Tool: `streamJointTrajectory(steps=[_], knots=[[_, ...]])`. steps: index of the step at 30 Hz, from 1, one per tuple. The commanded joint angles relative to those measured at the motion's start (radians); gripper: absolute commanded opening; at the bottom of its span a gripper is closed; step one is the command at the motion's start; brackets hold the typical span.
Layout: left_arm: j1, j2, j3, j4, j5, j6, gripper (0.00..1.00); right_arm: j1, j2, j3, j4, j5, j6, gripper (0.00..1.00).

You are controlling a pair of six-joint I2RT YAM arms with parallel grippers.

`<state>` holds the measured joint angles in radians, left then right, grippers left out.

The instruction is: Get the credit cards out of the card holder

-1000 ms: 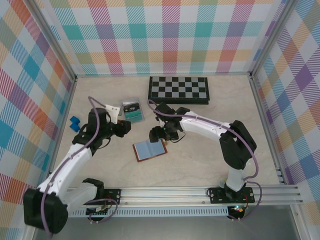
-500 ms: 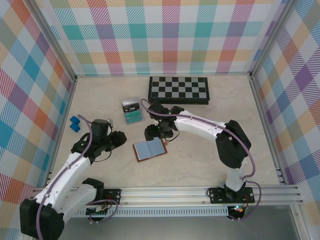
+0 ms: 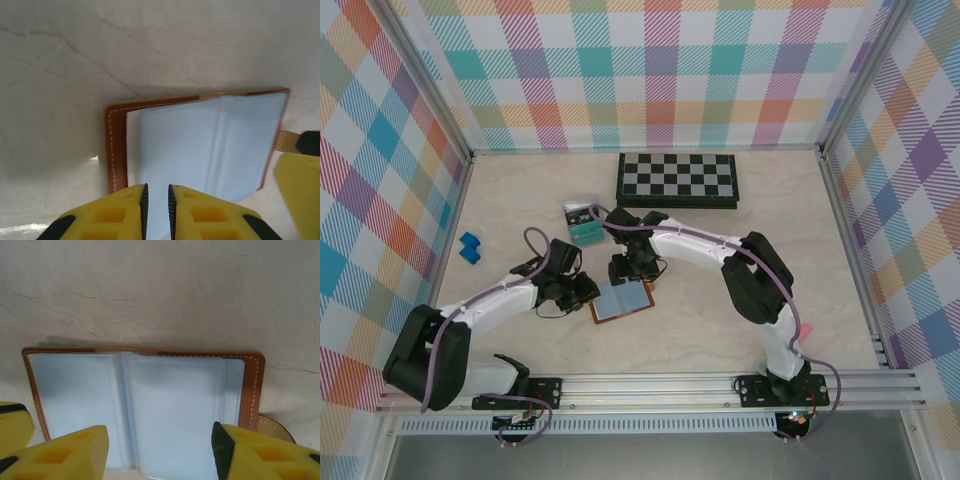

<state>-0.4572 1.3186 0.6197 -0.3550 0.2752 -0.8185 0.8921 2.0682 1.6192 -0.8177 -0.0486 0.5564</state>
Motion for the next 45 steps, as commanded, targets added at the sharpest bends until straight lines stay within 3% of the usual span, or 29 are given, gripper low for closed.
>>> streamJointTrajectory(steps=[1, 15, 28, 33, 36, 41, 45], knots=[[-0.010, 0.039, 0.023, 0.017, -0.022, -0.047, 0.18, 0.002, 0.021, 0.028, -0.072, -0.006, -0.008, 0.58], [-0.010, 0.137, 0.032, 0.068, 0.032, -0.056, 0.19, -0.019, 0.087, 0.019, -0.084, -0.114, -0.050, 0.54], [-0.010, 0.172, 0.050, 0.224, 0.192, -0.036, 0.02, -0.036, 0.095, 0.010, -0.067, -0.179, -0.058, 0.50], [-0.010, 0.176, 0.076, 0.163, 0.153, -0.013, 0.01, -0.042, 0.077, -0.003, -0.053, -0.174, -0.046, 0.48], [-0.009, 0.158, 0.101, 0.098, 0.113, 0.003, 0.04, -0.048, 0.010, -0.044, -0.011, -0.163, -0.025, 0.48], [-0.007, 0.110, 0.187, -0.061, 0.057, 0.042, 0.18, -0.054, -0.157, -0.096, 0.049, -0.132, 0.002, 0.53], [0.011, 0.071, 0.301, -0.210, -0.015, 0.100, 0.32, -0.067, -0.278, -0.104, 0.051, -0.065, 0.022, 0.63]])
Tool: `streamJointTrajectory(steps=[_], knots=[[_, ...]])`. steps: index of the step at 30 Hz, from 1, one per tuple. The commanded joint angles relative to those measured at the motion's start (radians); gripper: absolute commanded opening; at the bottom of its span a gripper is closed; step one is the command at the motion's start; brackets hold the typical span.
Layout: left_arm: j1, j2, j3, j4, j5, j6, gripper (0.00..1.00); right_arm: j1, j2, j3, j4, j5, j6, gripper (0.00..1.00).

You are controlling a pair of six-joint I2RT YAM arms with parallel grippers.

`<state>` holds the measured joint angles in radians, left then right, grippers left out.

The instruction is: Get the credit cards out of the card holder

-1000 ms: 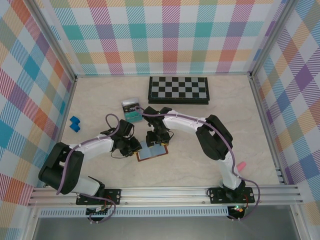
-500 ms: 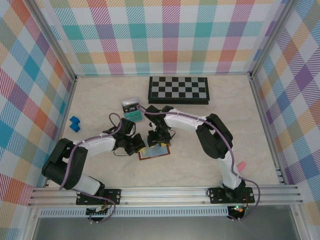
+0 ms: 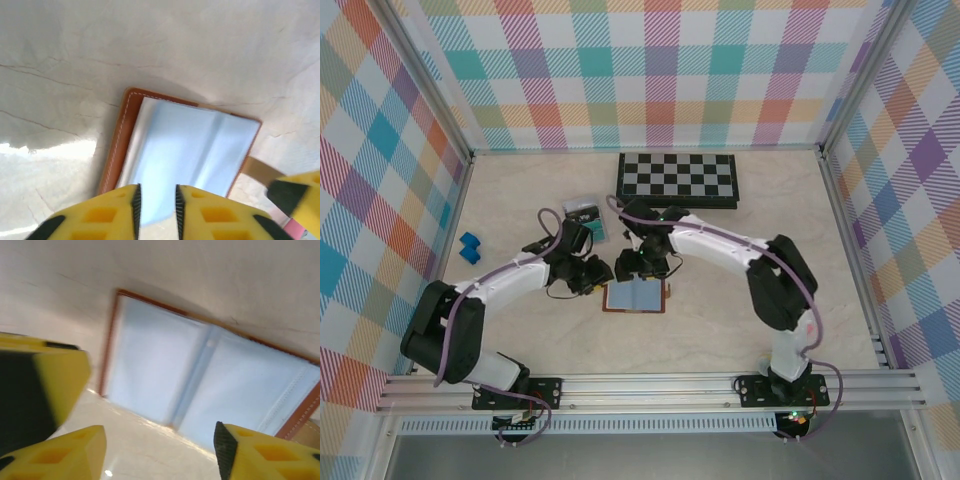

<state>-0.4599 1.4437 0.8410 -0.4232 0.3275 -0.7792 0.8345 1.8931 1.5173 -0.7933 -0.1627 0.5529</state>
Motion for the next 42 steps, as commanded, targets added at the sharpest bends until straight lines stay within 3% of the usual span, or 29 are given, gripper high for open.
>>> streamJointTrajectory(steps=[1, 6, 10, 15, 17, 22, 28, 38, 42], knots=[[0.021, -0.063, 0.115, -0.183, -0.094, 0.079, 0.34, -0.015, -0.130, -0.007, 0.024, 0.075, 0.033, 0.66], [0.070, -0.096, 0.280, -0.341, -0.243, 0.168, 0.43, -0.052, -0.285, -0.068, 0.025, 0.252, 0.063, 0.86], [0.106, -0.131, 0.368, -0.395, -0.397, 0.240, 0.61, -0.099, -0.417, -0.150, 0.029, 0.450, 0.054, 1.00], [0.156, -0.184, 0.378, -0.352, -0.542, 0.331, 0.79, -0.201, -0.558, -0.247, 0.053, 0.592, 0.010, 1.00], [0.173, -0.202, 0.358, -0.317, -0.611, 0.344, 0.99, -0.248, -0.601, -0.284, 0.060, 0.643, 0.006, 1.00], [0.213, -0.249, 0.225, -0.156, -0.738, 0.408, 1.00, -0.344, -0.707, -0.448, 0.164, 0.829, -0.044, 1.00], [0.222, -0.289, 0.056, 0.031, -0.888, 0.477, 1.00, -0.502, -0.820, -0.685, 0.425, 0.802, -0.178, 1.00], [0.243, -0.191, -0.129, 0.320, -0.980, 0.582, 1.00, -0.656, -0.787, -1.012, 0.902, 0.865, -0.306, 1.00], [0.272, -0.146, -0.213, 0.500, -0.920, 0.654, 1.00, -0.691, -0.710, -1.043, 1.003, 0.880, -0.362, 1.00]])
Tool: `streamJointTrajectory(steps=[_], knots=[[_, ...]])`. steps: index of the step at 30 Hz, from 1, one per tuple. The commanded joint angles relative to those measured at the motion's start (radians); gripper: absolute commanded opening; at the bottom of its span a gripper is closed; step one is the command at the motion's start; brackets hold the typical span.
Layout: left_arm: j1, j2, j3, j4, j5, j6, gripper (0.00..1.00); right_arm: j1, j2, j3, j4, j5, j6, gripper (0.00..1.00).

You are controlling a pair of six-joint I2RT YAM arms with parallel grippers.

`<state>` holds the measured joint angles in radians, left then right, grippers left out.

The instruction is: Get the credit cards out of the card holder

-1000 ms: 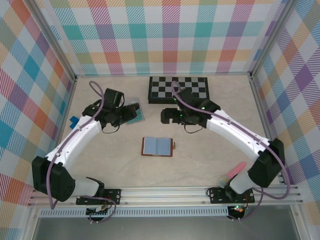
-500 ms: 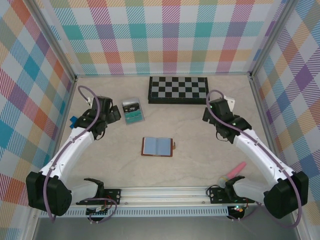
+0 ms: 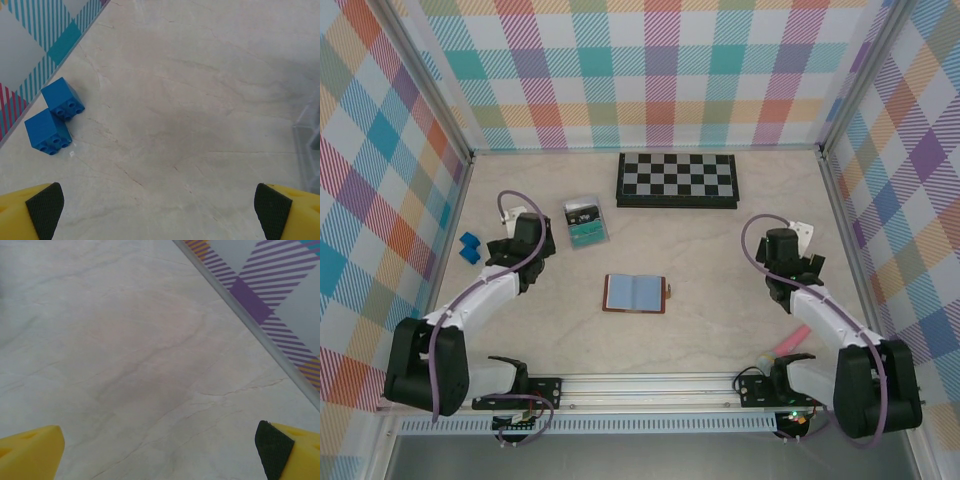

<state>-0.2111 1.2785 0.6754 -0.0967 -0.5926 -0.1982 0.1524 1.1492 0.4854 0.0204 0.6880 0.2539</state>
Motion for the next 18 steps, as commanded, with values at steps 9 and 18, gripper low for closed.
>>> streamJointTrajectory(steps=[9, 18], knots=[[0.073, 0.051, -0.242, 0.653, 0.212, 0.170, 1.00, -0.058, 0.123, -0.089, 0.482, -0.355, -0.219, 1.00], [0.123, 0.180, -0.282, 0.872, 0.451, 0.227, 1.00, -0.125, 0.176, -0.087, 0.586, -0.552, -0.254, 1.00]])
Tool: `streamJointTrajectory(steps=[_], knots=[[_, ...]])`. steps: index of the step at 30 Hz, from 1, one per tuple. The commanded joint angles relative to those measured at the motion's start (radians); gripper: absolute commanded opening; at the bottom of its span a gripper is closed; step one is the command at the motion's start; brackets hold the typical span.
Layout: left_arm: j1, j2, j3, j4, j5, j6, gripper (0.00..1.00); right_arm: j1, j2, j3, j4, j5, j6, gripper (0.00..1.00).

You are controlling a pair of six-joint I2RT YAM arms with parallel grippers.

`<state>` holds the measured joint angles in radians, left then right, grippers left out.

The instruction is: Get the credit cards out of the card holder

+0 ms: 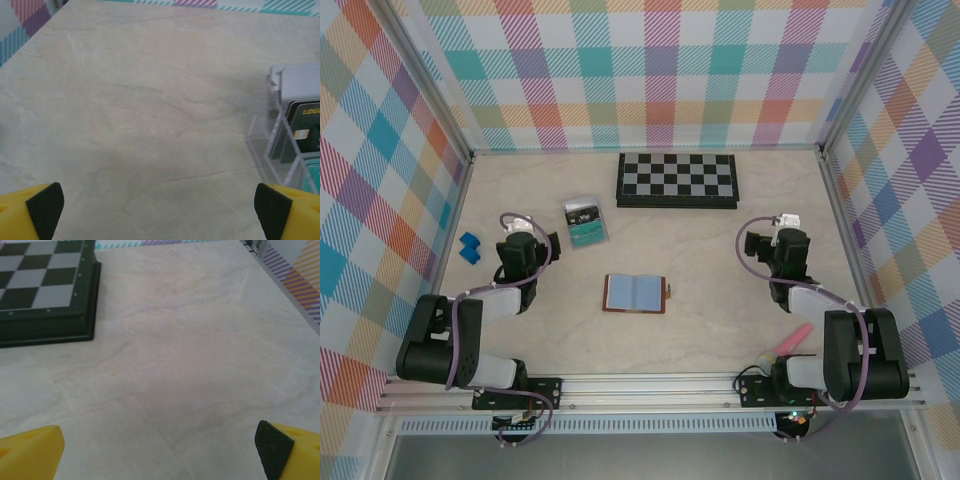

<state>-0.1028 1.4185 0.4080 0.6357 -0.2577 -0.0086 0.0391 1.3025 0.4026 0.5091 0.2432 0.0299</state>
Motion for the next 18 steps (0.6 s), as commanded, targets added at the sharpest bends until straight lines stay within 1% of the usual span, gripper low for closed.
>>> streamJointTrajectory(steps=[1, 6, 8, 12, 14, 18], knots=[[0.015, 0.060, -0.014, 0.151, 0.129, 0.041, 1.00, -0.015, 0.033, 0.002, 0.103, -0.121, -0.028, 1.00], [0.015, 0.126, -0.021, 0.221, 0.156, 0.058, 1.00, -0.025, 0.083, 0.037, 0.109, -0.165, -0.002, 1.00], [0.015, 0.144, -0.036, 0.267, 0.134, 0.048, 1.00, -0.025, 0.125, 0.035, 0.173, -0.181, 0.001, 1.00], [0.015, 0.139, -0.034, 0.253, 0.099, 0.031, 1.00, -0.026, 0.200, 0.042, 0.224, -0.195, 0.000, 1.00], [0.015, 0.140, -0.033, 0.251, 0.091, 0.029, 1.00, -0.025, 0.201, 0.037, 0.232, -0.201, -0.003, 1.00], [0.015, 0.145, -0.007, 0.205, 0.025, 0.005, 1.00, -0.025, 0.207, 0.036, 0.238, -0.211, -0.005, 1.00]])
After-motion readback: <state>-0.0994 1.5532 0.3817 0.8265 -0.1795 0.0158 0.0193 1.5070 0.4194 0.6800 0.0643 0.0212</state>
